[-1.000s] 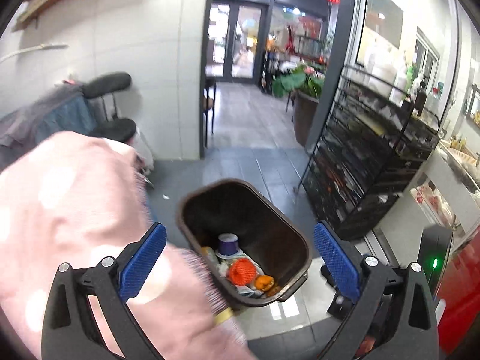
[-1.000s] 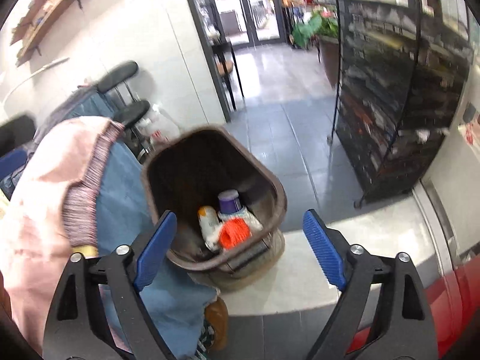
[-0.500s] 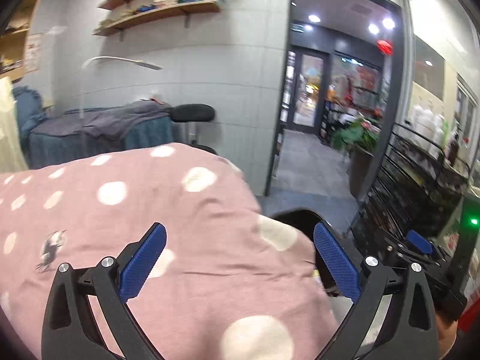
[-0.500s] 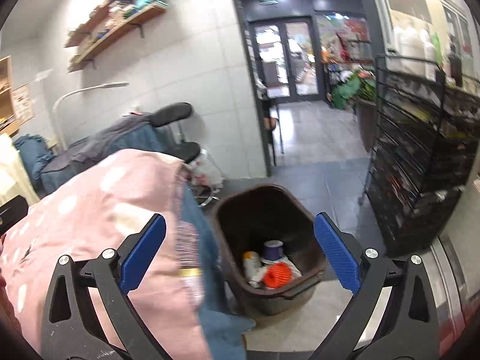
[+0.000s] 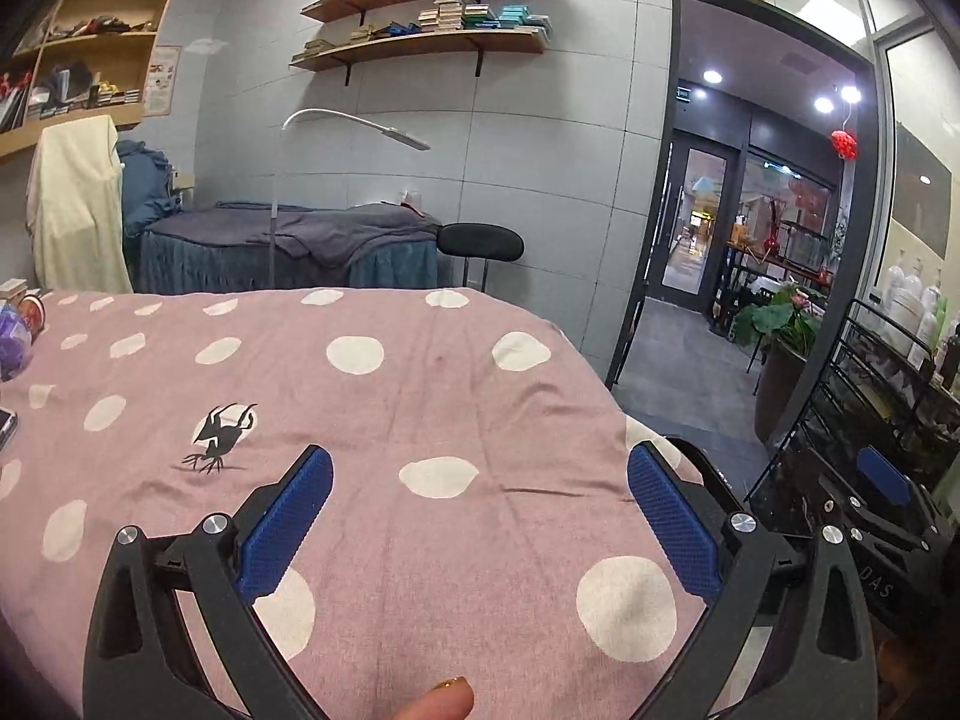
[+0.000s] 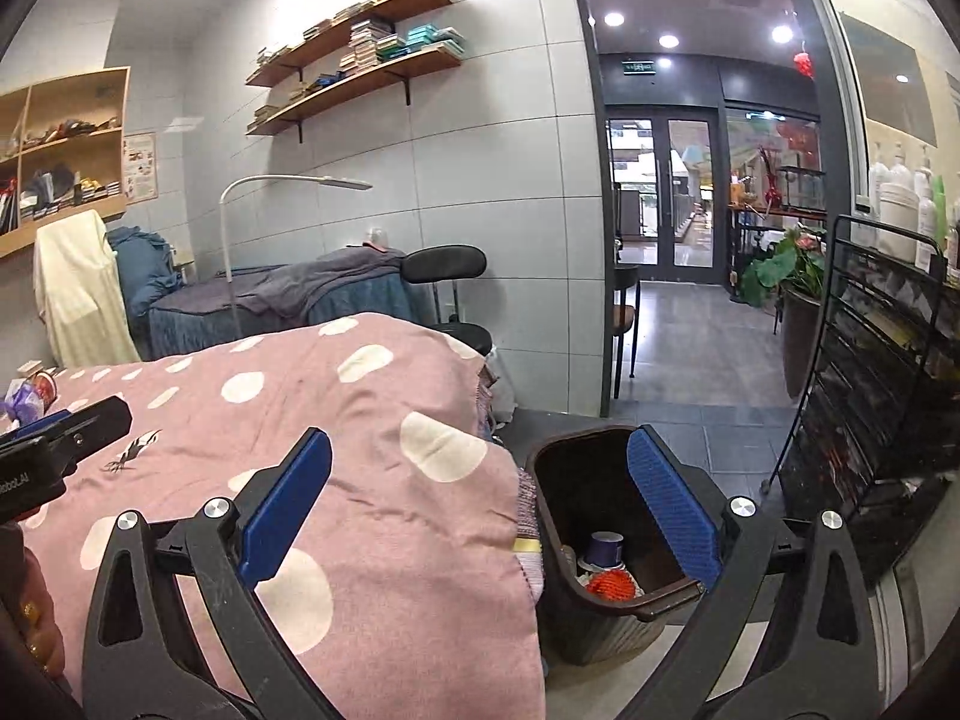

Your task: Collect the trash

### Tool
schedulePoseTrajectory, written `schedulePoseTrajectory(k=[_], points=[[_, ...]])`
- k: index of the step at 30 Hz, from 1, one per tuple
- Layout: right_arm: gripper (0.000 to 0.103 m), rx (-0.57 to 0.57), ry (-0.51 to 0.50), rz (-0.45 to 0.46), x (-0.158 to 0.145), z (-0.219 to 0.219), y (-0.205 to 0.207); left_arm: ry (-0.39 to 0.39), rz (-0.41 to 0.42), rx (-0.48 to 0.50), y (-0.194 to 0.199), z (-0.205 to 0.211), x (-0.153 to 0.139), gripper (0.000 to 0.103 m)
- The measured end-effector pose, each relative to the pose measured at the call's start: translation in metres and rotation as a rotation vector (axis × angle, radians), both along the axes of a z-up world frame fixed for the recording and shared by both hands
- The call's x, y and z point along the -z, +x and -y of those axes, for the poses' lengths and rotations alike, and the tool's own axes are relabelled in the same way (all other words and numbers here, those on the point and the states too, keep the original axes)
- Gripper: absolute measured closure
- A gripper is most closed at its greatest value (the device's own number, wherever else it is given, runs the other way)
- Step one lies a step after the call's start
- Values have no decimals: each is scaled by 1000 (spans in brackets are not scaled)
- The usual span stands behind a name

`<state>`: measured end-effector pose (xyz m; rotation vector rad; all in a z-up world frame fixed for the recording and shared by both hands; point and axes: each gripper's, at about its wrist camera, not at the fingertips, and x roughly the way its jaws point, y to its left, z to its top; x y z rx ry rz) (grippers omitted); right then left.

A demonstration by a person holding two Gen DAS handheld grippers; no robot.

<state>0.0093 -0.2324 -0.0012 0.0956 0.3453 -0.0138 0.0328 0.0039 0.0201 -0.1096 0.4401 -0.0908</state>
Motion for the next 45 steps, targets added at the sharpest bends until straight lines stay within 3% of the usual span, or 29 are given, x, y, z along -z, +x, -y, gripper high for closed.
schedulePoseTrajectory(k=[14,45], points=[[6,12,-4,29,-6,1,-11,1,37,-10,-9,-3,-1,6],[6,17,-1,23,-7,-1,-8,10,34,-5,-7,-8,-2,6]])
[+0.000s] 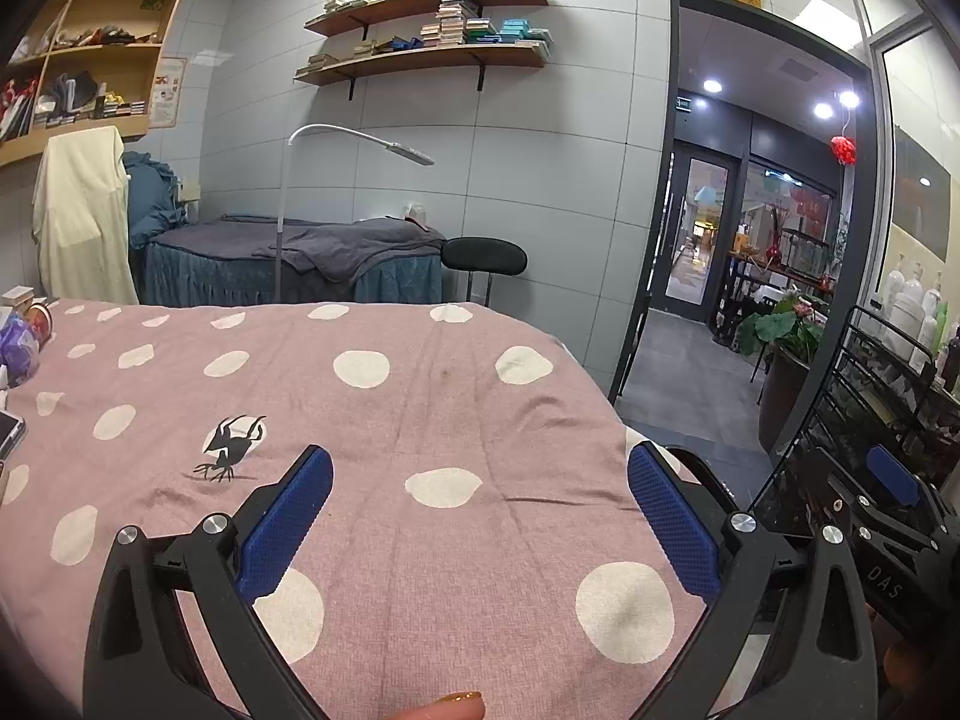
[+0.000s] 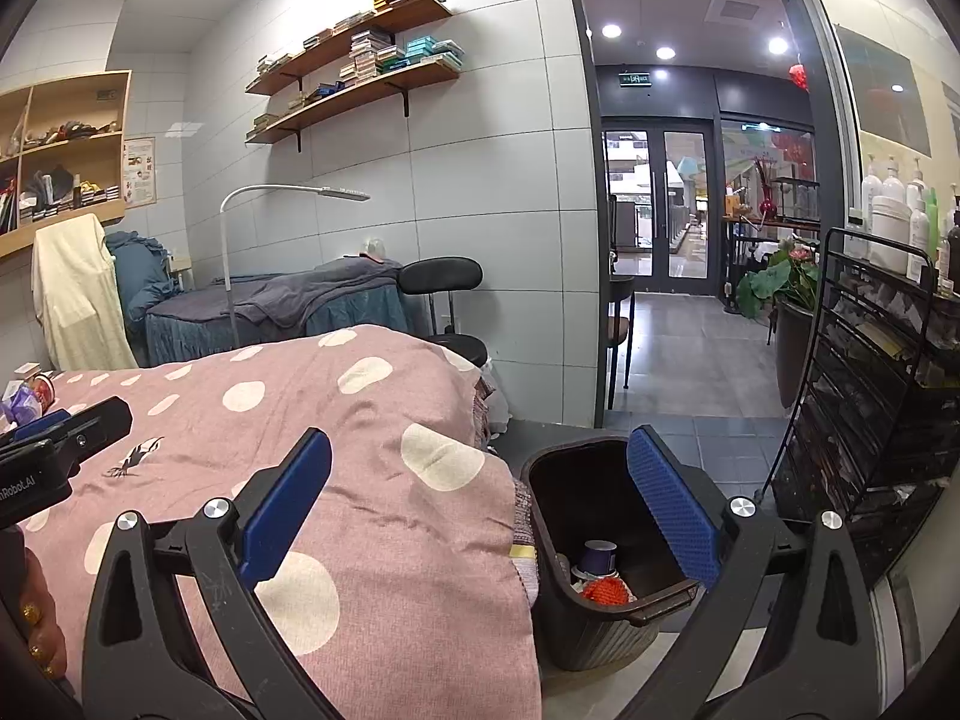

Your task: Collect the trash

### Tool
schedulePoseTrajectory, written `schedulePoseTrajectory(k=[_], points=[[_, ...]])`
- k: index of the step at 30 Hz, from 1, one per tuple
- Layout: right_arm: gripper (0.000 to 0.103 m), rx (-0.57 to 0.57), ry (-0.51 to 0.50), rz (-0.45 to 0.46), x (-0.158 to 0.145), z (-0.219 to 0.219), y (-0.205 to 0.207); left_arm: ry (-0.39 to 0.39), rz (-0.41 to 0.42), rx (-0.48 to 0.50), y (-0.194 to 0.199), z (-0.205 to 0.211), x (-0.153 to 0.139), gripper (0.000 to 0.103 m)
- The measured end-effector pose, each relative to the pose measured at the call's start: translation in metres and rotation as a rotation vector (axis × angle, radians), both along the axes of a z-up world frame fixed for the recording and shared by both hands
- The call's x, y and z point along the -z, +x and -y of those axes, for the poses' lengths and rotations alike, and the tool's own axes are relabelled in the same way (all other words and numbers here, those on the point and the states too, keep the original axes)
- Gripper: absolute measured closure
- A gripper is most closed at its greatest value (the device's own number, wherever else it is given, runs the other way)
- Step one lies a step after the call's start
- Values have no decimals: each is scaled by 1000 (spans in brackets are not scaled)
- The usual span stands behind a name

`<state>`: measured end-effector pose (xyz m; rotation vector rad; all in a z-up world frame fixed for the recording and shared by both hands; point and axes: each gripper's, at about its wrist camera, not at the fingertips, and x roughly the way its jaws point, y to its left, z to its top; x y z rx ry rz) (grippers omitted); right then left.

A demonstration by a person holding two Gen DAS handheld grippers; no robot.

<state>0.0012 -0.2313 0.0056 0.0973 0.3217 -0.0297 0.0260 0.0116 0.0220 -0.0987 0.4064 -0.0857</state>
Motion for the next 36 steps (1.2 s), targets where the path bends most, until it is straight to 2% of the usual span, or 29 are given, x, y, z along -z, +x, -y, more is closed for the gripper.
schedulePoseTrajectory(k=[36], points=[[6,15,5,-12,4,-6,4,13,-3,7,4,-4,1,6]])
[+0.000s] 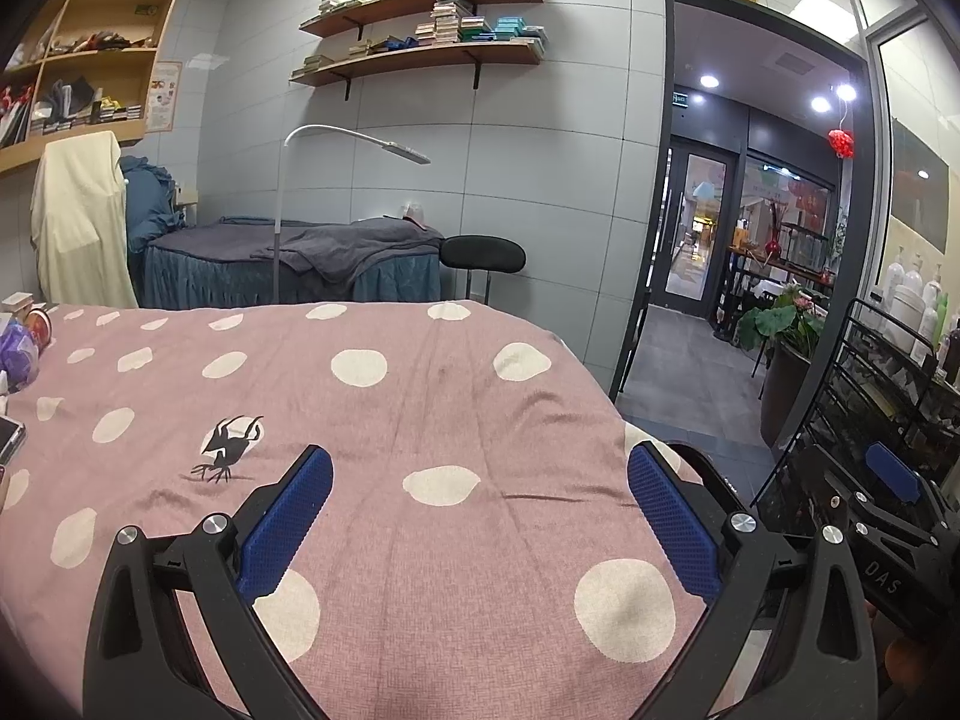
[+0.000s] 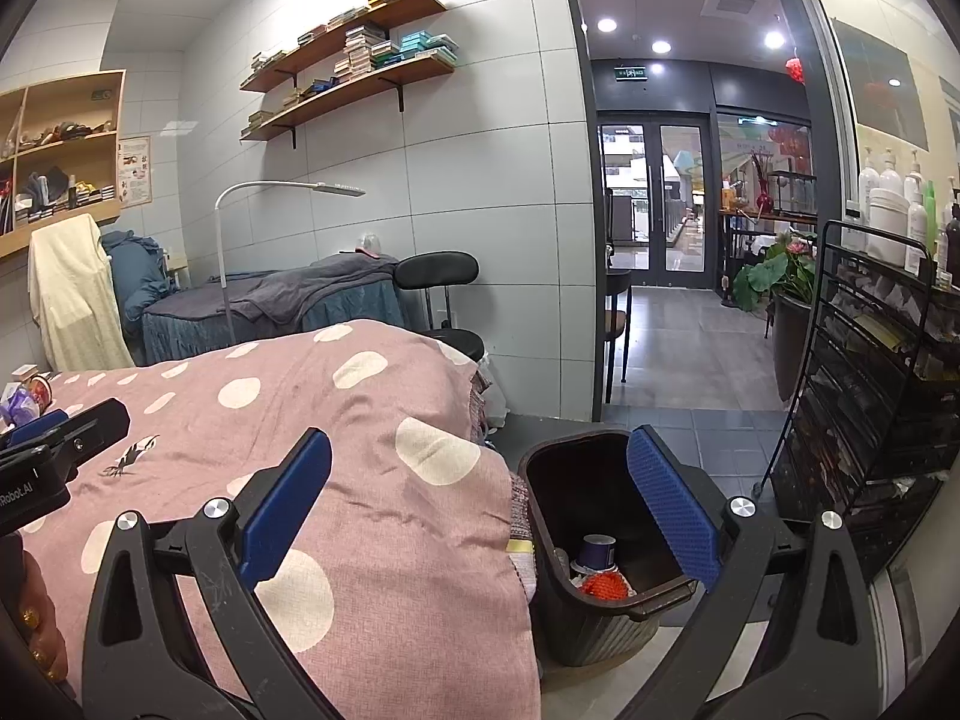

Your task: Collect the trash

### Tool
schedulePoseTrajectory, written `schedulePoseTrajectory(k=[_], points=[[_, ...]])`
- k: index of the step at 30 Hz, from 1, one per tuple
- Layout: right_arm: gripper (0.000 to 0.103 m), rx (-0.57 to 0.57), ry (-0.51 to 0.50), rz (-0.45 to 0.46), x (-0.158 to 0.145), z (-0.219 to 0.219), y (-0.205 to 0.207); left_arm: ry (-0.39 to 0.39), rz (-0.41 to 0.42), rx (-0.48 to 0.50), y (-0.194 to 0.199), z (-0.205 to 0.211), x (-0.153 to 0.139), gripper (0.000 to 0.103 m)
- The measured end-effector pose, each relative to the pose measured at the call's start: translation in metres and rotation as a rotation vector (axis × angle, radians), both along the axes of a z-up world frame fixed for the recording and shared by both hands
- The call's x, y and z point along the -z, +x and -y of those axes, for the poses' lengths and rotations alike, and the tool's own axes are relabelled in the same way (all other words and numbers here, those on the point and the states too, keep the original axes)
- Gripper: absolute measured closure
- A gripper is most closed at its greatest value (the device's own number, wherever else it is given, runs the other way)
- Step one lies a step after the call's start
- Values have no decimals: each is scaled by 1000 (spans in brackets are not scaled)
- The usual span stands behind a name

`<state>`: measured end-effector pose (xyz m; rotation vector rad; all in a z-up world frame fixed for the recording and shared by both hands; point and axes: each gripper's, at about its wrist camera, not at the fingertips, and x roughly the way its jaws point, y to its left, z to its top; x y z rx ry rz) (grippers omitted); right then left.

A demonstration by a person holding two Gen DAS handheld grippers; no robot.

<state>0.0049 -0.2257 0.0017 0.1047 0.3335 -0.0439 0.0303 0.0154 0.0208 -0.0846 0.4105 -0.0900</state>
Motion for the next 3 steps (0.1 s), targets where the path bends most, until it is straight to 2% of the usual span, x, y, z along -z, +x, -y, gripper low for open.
schedulePoseTrajectory(k=[3], points=[[6,0,0,0,0,0,0,2,-1,0,1,0,0,6]])
